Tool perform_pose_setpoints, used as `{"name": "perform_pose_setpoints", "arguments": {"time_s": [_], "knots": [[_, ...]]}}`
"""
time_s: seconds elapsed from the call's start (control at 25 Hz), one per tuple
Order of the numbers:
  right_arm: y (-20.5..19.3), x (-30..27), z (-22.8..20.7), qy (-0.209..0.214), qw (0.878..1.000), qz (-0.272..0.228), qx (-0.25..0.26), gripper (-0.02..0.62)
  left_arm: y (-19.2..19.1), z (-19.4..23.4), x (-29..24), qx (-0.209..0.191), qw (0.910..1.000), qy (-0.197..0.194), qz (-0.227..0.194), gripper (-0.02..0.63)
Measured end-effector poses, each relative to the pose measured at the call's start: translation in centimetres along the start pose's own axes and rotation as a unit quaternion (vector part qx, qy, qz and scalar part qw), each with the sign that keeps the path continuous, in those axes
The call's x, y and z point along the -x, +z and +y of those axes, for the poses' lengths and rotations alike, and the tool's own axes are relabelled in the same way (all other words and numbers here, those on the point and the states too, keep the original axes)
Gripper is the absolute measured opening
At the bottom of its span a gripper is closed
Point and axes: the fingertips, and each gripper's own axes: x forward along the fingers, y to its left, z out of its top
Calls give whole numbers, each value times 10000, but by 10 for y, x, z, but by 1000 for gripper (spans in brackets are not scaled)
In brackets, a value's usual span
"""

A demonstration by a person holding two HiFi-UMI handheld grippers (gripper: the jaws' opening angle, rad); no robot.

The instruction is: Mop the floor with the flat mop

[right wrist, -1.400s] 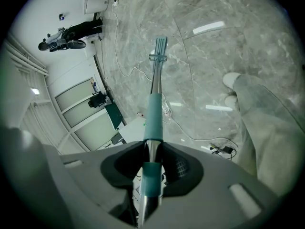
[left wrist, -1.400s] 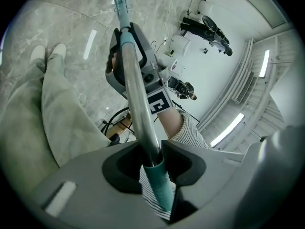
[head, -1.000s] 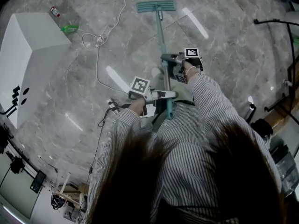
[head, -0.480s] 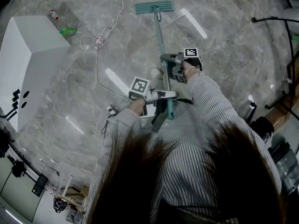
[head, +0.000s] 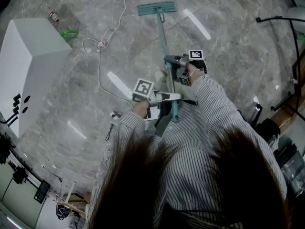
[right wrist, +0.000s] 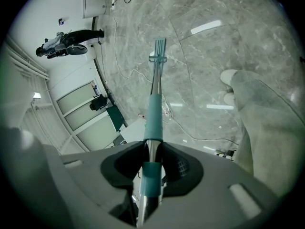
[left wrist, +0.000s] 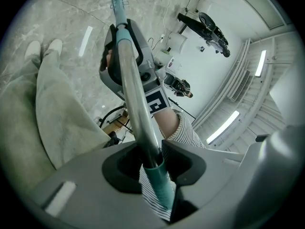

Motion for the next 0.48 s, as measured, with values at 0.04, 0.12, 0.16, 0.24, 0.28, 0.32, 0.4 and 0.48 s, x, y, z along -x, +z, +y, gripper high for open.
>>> {"name": "perform_pose_setpoints", "arguments": {"time_s": [0.04,0.12,0.16,0.24,0.28,0.32,0.4,0.48], "knots": [[1,-1,1,2,10000,-4,-2,109,1,-1,1,8,10000,-13,-5,121],[1,-6,4,14,10000,-15,-12,109,4,-3,5,32,10000,-43,-9,121],[2,-8,6,11,10000,-22,-11,109,6,-5,8,40,10000,-56,-9,121],[4,-12,12,-28,10000,-22,-2,109,11,-10,11,33,10000,-91,-14,121],[6,-14,15,-46,10000,-22,-9,109,14,-13,13,26,9999,-107,-19,121],[8,-15,18,-58,10000,-27,-17,109,18,-16,13,20,9999,-116,-20,121],[14,-18,26,-73,10000,-52,-6,109,26,-22,13,5,9999,-112,-6,121],[23,-21,35,-52,10000,-84,11,109,36,-29,12,-13,10000,-94,5,123]]}}
